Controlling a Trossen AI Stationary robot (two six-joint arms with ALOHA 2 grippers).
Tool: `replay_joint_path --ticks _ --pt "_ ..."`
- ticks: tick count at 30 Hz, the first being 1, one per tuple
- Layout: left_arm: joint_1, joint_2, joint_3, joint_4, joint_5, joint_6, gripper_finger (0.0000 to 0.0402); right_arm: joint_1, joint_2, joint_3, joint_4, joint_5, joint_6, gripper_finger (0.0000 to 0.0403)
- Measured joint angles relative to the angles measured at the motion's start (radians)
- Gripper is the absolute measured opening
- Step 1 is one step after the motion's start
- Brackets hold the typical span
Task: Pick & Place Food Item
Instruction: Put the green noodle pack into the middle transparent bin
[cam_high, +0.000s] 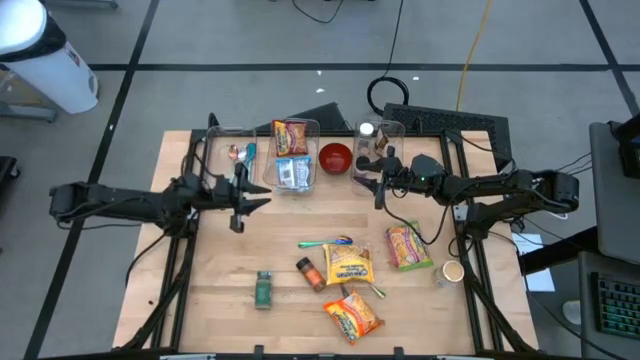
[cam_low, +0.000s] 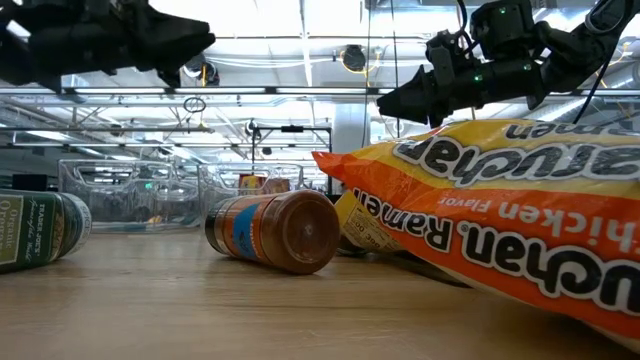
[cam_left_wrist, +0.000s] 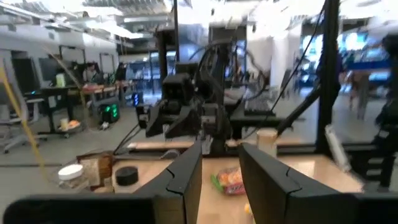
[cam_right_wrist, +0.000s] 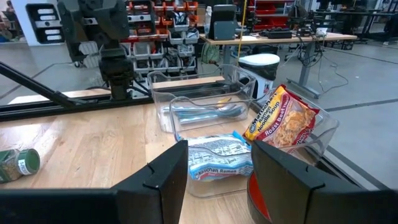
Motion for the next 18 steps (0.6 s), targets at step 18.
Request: replay_joint_path --ticks 18 --pt "-0.140 0.090 0.192 -0.328 -0.226 0.091 0.0115 0.000 0.000 0.000 -0.045 0.003 -0.010 0.0171"
